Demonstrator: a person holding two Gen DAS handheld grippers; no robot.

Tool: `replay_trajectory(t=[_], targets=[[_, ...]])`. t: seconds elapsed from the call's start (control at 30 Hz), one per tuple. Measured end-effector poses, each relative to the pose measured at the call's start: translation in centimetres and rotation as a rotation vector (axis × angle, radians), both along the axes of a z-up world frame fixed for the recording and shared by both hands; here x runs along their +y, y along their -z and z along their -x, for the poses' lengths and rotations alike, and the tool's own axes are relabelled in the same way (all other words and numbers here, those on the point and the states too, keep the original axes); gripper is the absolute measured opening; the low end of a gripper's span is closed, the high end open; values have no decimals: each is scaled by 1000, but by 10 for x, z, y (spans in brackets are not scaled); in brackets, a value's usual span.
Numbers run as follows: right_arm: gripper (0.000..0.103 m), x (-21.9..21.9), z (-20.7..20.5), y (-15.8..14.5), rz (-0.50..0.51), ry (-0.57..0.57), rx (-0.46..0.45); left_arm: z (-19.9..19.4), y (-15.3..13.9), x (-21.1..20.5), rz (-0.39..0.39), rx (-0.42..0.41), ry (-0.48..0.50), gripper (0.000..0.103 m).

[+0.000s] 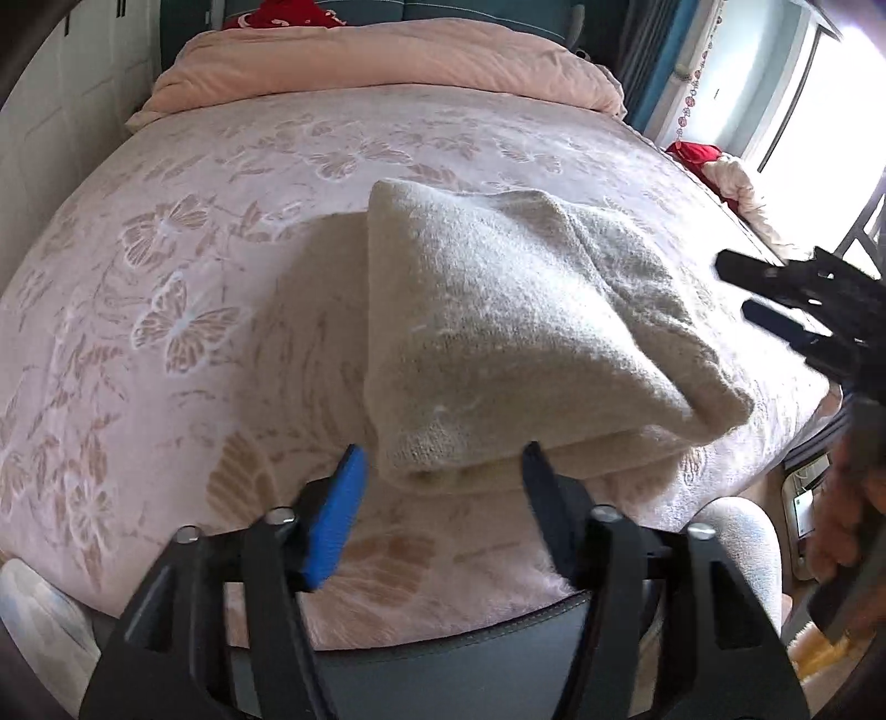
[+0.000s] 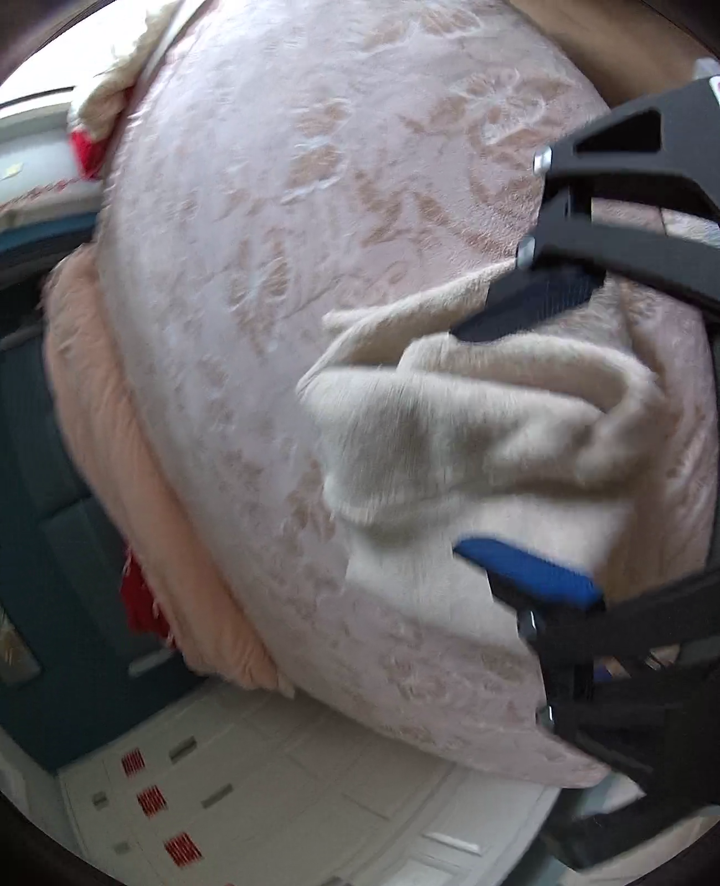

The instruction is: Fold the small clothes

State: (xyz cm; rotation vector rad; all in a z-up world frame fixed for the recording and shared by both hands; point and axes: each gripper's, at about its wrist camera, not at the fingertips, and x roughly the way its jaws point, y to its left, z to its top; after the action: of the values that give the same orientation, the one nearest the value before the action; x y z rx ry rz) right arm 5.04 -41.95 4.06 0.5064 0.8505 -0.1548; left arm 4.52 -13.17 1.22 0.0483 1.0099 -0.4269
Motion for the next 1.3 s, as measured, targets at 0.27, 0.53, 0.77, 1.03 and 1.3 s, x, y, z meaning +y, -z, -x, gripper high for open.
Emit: replay_trajectory(t=[0.27, 0.53, 0.77, 1.03, 1.3], targets=[[14, -5, -36, 12, -103, -70, 4, 1, -6, 3, -6, -21, 9, 69], [16, -38, -39, 64, 59, -50, 261, -1, 4, -2, 3, 16, 10, 73], [22, -11, 1, -44, 55, -49, -66, -1, -3, -4, -5, -12, 15, 78], [16, 84, -38, 67, 79, -388, 230, 0, 1, 2, -84, -6, -8, 81], [18, 98, -31, 4, 29, -421, 109, 2, 7, 35, -74, 36, -65, 87]])
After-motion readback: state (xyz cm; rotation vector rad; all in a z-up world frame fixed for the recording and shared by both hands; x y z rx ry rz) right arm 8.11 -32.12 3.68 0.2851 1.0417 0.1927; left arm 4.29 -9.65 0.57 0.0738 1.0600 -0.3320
